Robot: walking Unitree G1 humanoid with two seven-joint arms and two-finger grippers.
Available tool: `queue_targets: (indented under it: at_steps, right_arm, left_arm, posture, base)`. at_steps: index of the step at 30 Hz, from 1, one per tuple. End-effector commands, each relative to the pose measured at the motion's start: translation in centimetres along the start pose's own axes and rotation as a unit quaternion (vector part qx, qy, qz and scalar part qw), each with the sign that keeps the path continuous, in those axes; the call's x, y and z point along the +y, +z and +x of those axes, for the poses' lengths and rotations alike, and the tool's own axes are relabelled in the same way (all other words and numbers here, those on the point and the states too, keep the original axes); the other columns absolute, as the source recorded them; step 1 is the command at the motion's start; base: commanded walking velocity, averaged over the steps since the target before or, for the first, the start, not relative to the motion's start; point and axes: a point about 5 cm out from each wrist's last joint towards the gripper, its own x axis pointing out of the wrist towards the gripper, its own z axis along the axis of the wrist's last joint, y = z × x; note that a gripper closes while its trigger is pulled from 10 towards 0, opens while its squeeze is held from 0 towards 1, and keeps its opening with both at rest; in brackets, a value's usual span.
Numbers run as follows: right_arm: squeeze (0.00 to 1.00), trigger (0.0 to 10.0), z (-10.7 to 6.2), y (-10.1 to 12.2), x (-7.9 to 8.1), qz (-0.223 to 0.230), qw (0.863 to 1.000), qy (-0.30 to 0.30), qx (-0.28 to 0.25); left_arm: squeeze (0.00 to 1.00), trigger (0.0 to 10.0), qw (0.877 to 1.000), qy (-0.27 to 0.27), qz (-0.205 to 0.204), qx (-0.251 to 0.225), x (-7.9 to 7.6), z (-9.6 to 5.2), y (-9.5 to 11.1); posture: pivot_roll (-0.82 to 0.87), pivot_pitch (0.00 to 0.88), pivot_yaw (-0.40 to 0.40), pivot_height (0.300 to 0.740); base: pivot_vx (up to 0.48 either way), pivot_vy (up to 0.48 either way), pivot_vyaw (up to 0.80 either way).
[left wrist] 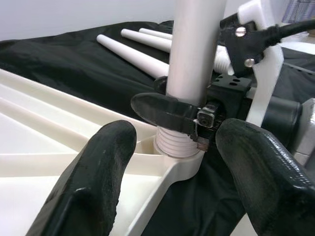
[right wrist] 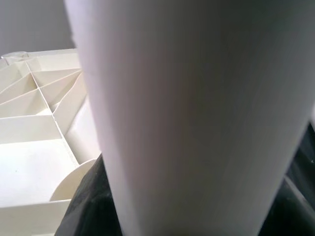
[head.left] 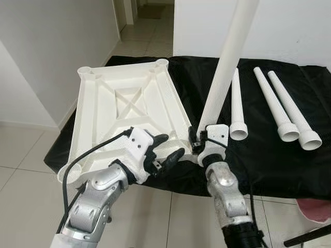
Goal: Building children table
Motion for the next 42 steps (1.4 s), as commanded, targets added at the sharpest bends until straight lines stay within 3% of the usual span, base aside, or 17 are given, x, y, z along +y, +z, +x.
queue_targets:
  at_steps: [1,2,3,9,10,16,21,32,33,34,35,36,37,38,42]
  right_arm:
    - [0.04,10.0,-1.0,-1.6,0.4,0.026,0.999,-0.016,0.036]
    - [0.04,10.0,-1.0,-1.6,0.4,0.026,0.999,-0.016,0.036]
    - [1.0,10.0,-1.0,-1.4,0.3,0.031,0.999,-0.014,0.03]
    - [1.0,10.0,-0.6,-0.4,-0.6,0.038,0.999,-0.002,0.006]
    - [0.0,10.0,-0.5,-0.1,-0.7,0.035,0.999,0.027,0.001]
    - [0.0,10.0,-0.4,0.3,-1.1,0.014,0.995,0.099,-0.008]
    - [0.0,10.0,0.2,0.5,-2.1,-0.028,0.978,0.208,-0.008]
    - [0.0,10.0,1.8,0.9,-3.5,-0.086,0.95,0.3,0.0]
    - [0.0,5.3,2.0,0.8,-3.7,-0.09,0.947,0.309,0.007]
    - [0.0,5.3,2.0,0.8,-3.7,-0.09,0.947,0.309,0.007]
    - [0.0,3.3,2.1,0.7,-3.9,-0.092,0.945,0.313,0.013]
    - [0.0,3.3,2.1,0.7,-3.9,-0.092,0.945,0.313,0.013]
    - [0.0,0.9,2.2,0.5,-4.3,-0.093,0.944,0.316,0.021]
    - [0.0,0.0,2.2,0.4,-4.6,-0.095,0.944,0.316,0.026]
    - [0.0,0.0,2.1,0.1,-5.1,-0.094,0.943,0.318,0.032]
  left_arm:
    - [0.0,10.0,1.0,0.021,0.003,0.008,0.0,-0.1,-0.3]
    - [0.0,10.0,1.0,0.021,0.003,0.008,0.0,-0.1,-0.3]
    - [0.0,10.0,1.0,0.019,0.004,0.009,0.0,0.0,-0.4]
    - [0.0,10.0,1.0,0.019,0.005,0.01,0.0,0.0,-0.4]
    - [0.0,10.0,1.0,0.018,0.005,0.01,0.0,0.0,-0.4]
    - [0.0,10.0,1.0,0.016,0.006,0.011,-0.2,0.1,-0.5]
    - [0.0,10.0,1.0,0.014,0.009,0.01,-0.2,0.3,-0.5]
    - [0.0,10.0,1.0,0.012,0.011,0.007,-0.2,0.6,-0.5]
    - [0.0,10.0,1.0,0.012,0.012,0.006,-0.2,0.6,-0.5]
    - [0.0,10.0,1.0,0.012,0.012,0.006,-0.2,0.6,-0.5]
    - [0.0,10.0,1.0,0.012,0.013,0.006,-0.2,0.6,-0.4]
    - [0.0,10.0,1.0,0.012,0.013,0.006,-0.2,0.6,-0.4]
    - [0.0,10.0,1.0,0.014,0.013,0.005,-0.2,0.6,-0.4]
    - [0.0,10.0,1.0,0.014,0.013,0.005,-0.2,0.5,-0.4]
    - [0.0,10.0,1.0,0.015,0.012,0.005,-0.3,0.4,-0.5]
  posture:
    - [-0.04,0.058,0.077,0.74]
    - [-0.04,0.058,0.077,0.74]
    - [-0.04,0.057,0.077,0.74]
    - [-0.04,0.052,0.074,0.74]
    - [-0.04,0.048,0.072,0.74]
    - [-0.04,0.042,0.068,0.74]
    - [-0.05,0.029,0.061,0.74]
    - [-0.04,0.004,0.05,0.74]
    - [-0.04,0.001,0.045,0.74]
    - [-0.04,0.001,0.045,0.74]
    - [-0.04,0.0,0.044,0.74]
    - [-0.04,0.0,0.044,0.74]
    - [-0.03,0.0,0.041,0.74]
    - [-0.03,0.0,0.04,0.74]
    - [-0.03,0.0,0.039,0.74]
  base:
    - [0.0,0.0,0.0]
    - [0.0,0.0,0.0]
    - [0.0,0.0,0.0]
    - [0.0,0.0,0.0]
    - [0.0,0.0,0.0]
    - [0.0,0.0,0.0]
    - [0.0,0.0,0.0]
    - [0.0,0.0,0.0]
    - [0.0,0.0,0.0]
    - [0.0,0.0,0.0]
    - [0.0,0.0,0.0]
    - [0.0,0.0,0.0]
    - [0.0,0.0,0.0]
    - [0.0,0.0,0.0]
    - [0.0,0.0,0.0]
